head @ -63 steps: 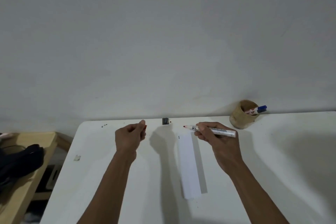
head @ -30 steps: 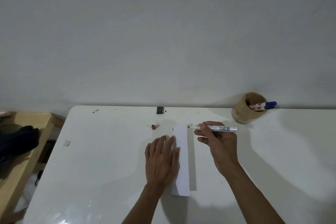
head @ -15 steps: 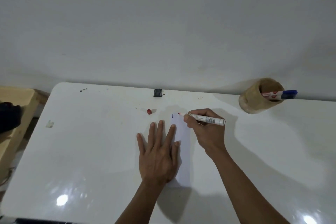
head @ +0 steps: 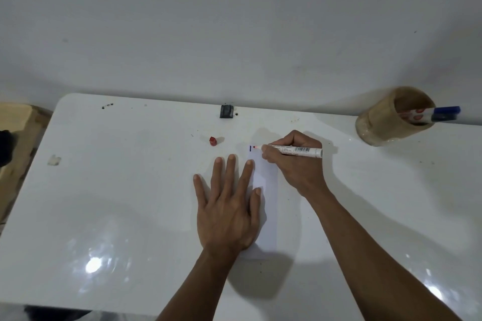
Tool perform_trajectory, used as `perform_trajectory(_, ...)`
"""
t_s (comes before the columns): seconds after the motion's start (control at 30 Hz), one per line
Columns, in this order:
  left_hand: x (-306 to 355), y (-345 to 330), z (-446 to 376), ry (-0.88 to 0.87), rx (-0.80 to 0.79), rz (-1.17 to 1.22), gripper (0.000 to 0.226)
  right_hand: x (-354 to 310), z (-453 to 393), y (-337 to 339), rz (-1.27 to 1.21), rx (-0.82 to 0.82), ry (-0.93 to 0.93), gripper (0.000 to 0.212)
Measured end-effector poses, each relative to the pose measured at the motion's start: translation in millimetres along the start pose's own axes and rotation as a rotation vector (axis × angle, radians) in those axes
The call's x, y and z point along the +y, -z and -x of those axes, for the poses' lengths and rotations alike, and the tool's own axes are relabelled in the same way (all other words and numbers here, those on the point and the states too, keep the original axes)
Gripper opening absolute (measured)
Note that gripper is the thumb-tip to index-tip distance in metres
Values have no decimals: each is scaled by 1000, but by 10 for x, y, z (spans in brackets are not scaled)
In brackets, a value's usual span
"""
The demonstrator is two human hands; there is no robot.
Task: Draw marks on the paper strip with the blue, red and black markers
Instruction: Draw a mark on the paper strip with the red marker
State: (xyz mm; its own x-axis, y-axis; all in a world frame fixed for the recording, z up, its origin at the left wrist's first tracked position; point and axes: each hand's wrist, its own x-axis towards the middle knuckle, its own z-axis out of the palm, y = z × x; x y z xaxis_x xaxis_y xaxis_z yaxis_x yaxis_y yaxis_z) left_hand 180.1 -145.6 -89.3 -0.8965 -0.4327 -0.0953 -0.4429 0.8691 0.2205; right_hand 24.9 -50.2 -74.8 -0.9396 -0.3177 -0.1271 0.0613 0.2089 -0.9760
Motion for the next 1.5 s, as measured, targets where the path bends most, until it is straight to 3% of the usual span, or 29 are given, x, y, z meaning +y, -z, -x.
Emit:
perform_trajectory(0.93,10,15,4,0,19,-2,58,110,-50,5,73,-39,-16,32)
perform_trajectory(1.23,2,-7,8,1,26,10,59,53,-36,10,85,-42,-19,27)
perform_trajectory(1.33,0,-18,5,4,34,21,59,-51,-30,24,-55,-27,-84,19)
perform_trajectory(1.5,-4,23,8,18,-10,68,56,-276,116,131,-297,27,-153,23)
